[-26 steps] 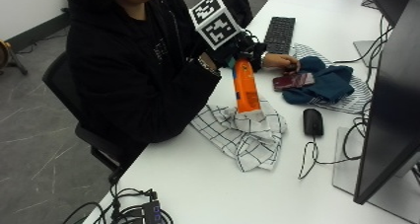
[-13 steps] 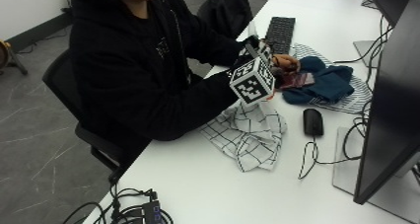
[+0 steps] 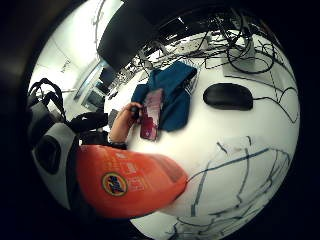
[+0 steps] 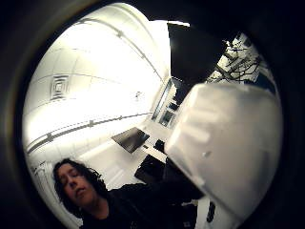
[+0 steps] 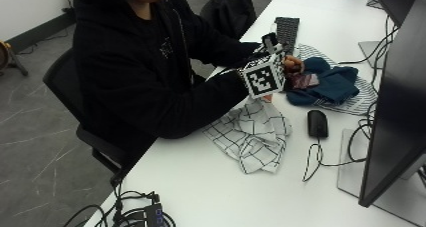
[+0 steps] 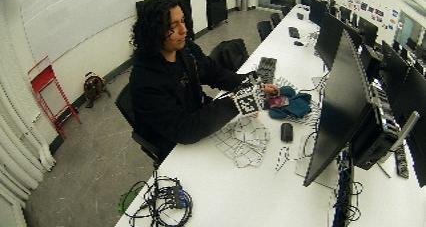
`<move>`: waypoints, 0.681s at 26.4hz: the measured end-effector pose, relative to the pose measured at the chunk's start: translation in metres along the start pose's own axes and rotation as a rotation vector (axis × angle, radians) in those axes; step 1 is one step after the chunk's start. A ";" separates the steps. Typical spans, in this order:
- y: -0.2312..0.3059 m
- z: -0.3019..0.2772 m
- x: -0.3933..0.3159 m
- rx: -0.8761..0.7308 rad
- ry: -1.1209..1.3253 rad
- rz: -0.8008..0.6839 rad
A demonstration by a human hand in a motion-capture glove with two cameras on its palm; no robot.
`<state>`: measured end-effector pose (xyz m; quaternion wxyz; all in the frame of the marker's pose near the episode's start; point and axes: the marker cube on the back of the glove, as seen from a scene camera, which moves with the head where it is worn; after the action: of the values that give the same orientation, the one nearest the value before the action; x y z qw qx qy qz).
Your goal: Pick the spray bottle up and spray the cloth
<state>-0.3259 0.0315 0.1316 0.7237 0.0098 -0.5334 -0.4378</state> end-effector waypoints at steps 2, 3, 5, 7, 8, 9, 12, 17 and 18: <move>-0.003 0.003 0.002 0.004 0.006 0.006; -0.005 0.004 0.002 0.006 0.012 0.007; -0.006 0.005 0.004 0.015 0.026 0.004; -0.007 0.005 0.005 0.021 0.033 -0.001; -0.007 0.004 0.005 0.021 0.032 -0.002; -0.007 0.004 0.006 0.021 0.030 -0.004; -0.019 0.001 0.008 0.038 0.017 -0.015; -0.032 -0.002 0.013 0.017 -0.003 -0.023; -0.022 -0.003 0.011 -0.015 -0.014 -0.011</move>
<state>-0.3364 0.0099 0.1281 0.7177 0.0041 -0.5350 -0.4457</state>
